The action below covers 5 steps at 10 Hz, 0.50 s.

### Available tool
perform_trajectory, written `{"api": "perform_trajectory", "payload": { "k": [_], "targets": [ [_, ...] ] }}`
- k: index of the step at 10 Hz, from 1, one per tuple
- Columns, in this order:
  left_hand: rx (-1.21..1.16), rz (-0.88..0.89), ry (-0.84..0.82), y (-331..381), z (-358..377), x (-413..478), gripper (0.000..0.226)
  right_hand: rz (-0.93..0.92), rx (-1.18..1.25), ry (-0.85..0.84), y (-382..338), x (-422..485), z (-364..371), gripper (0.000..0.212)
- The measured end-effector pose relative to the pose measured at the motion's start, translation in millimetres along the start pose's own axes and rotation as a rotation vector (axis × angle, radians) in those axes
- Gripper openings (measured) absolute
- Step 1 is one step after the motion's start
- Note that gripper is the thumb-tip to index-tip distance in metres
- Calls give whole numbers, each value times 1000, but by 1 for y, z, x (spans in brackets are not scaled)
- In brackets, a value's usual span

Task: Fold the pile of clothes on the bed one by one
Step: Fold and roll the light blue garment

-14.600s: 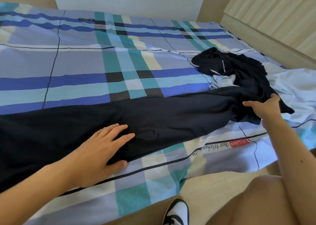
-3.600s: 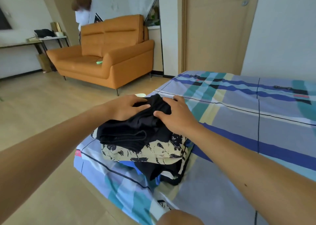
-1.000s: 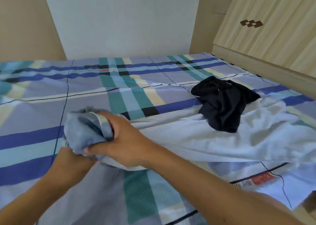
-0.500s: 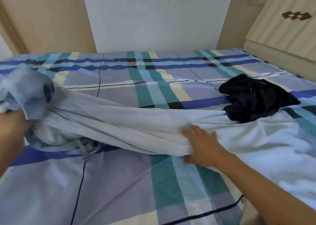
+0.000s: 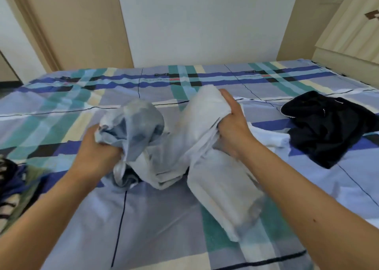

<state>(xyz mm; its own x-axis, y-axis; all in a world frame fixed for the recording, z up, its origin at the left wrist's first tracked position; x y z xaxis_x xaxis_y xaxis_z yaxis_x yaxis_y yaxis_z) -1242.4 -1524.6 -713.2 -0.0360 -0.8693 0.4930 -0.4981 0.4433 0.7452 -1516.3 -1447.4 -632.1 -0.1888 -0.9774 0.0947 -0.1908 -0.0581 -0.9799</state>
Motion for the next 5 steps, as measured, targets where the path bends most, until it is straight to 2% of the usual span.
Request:
{"api": "perform_trajectory", "payload": {
  "k": [1,2,3,4,5],
  "targets": [
    [-100,-37,-133,122,-52,-69,29,-145,-49,-61,-18,8,7,28],
    [-77,-63,-158,99,-35,-67,29,-27,-424,-193,11,15,8,51],
    [-103,-80,-177,95,-38,-69,36,86,-543,-132,30,3,-9,72],
    [-174,-63,-272,104,-15,-74,43,48,-137,-174,20,-22,-9,43],
    [-323,-149,-465,123,3,-87,61,242,15,-590,23,-63,30,44]
  ]
}}
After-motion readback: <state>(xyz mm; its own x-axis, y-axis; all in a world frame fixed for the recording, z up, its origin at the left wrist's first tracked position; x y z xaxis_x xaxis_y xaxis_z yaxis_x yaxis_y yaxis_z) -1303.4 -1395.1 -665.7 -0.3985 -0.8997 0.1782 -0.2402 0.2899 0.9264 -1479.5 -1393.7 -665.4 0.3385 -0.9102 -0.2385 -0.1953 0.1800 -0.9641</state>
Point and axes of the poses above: each hand's wrist, its own x-axis towards the middle knuckle, its own z-axis out of the palm, y = z × x, the point moved 8 cm from there along x, towards the middle knuckle, and after that the axes turned 9 degrees about z, right-handed, at the moved point
